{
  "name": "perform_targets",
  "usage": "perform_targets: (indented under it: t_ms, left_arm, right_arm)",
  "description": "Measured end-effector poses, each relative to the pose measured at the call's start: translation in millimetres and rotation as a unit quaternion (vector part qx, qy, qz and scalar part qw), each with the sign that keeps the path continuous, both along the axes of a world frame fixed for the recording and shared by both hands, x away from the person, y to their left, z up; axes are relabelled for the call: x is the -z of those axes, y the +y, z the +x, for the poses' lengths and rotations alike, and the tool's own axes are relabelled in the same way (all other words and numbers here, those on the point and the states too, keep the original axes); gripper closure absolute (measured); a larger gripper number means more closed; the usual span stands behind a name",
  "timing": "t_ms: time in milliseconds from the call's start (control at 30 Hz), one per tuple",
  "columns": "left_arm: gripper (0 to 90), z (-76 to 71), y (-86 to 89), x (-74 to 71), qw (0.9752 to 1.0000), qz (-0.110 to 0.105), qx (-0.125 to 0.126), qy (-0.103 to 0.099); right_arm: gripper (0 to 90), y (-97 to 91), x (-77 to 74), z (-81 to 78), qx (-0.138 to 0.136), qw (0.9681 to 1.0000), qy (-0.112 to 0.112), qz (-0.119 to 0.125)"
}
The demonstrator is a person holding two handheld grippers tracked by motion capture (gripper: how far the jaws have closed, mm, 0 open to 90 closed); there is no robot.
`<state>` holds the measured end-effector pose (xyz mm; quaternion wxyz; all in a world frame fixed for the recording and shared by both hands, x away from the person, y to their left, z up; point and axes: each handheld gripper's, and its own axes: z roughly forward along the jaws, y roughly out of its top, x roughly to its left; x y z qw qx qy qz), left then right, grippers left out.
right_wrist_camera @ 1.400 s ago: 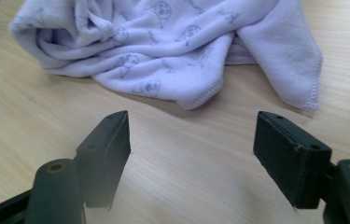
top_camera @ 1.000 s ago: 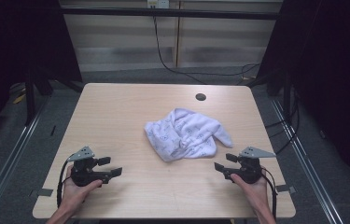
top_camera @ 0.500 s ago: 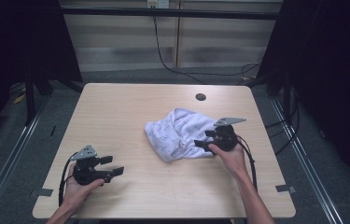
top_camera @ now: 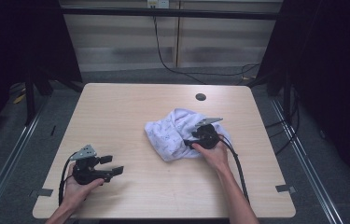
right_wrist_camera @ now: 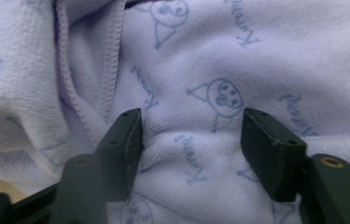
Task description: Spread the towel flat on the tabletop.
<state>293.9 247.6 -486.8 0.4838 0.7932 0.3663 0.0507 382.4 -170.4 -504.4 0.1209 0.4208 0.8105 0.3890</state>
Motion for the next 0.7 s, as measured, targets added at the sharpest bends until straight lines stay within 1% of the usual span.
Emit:
perform_targets:
  t_ms: [33, 67, 133, 200, 233, 267, 333, 400, 533, 633, 667, 700]
  left_arm:
    - [25.6, 0.0, 0.0, 0.0, 1.0, 0.0, 0.0, 0.0]
    - [25.7, 2.7, -1.1, -0.8, 1.0, 0.0, -0.006, 0.0]
    - [26.0, 5.2, -2.7, -3.5, 0.9999, -0.004, -0.012, -0.004]
    - [26.3, 6.5, -3.9, -5.6, 0.9999, -0.004, -0.011, -0.008]
    - [26.5, 7.7, -6.6, -8.0, 0.9999, -0.005, -0.008, -0.011]
    - [26.7, 7.6, -8.5, -8.1, 0.9999, -0.009, -0.009, -0.01]
    - [26.9, 8.1, -12.8, -8.4, 1.0, -0.001, 0.003, -0.009]
    - [27.0, 7.8, -16.3, -9.4, 0.9999, 0.002, 0.009, -0.01]
    - [28.4, 8.2, -20.8, -15.9, 0.9997, -0.008, 0.017, -0.015]
    - [30.3, 10.9, -25.0, -19.3, 0.9996, -0.015, 0.019, -0.017]
    - [30.6, 12.1, -26.0, -19.7, 0.9995, -0.015, 0.021, -0.018]
    - [31.3, 13.5, -27.8, -20.2, 0.9995, -0.017, 0.021, -0.016]
  right_arm:
    - [45.5, 0.0, 0.0, 0.0, 0.0, 1.0, 0.0, 0.0]
    - [56.5, 3.7, 0.3, -4.0, -0.009, 0.9999, -0.005, -0.003]
    - [63.3, 4.6, 0.7, -6.6, -0.019, 0.9998, -0.003, 0.003]
    - [67.8, 7.1, 2.0, -11.7, -0.03, 0.9994, -0.003, 0.016]
    - [70.3, 9.0, 2.1, -14.9, -0.039, 0.9991, -0.003, 0.016]
    - [71.2, 11.8, 1.8, -18.7, -0.049, 0.9986, -0.001, 0.018]
    - [71.5, 16.5, 2.2, -25.8, -0.066, 0.9976, -0.003, 0.02]
    - [71.6, 22.1, 2.0, -35.9, -0.084, 0.9963, -0.003, 0.021]
    - [71.5, 28.6, 1.6, -53.1, -0.111, 0.9935, -0.003, 0.023]
    - [71.2, 34.1, 1.3, -70.6, -0.138, 0.9901, -0.004, 0.027]
    - [71.0, 36.7, 0.8, -79.1, -0.151, 0.9882, -0.001, 0.027]
    - [70.5, 37.9, 0.8, -83.9, -0.159, 0.9869, 0.0, 0.03]
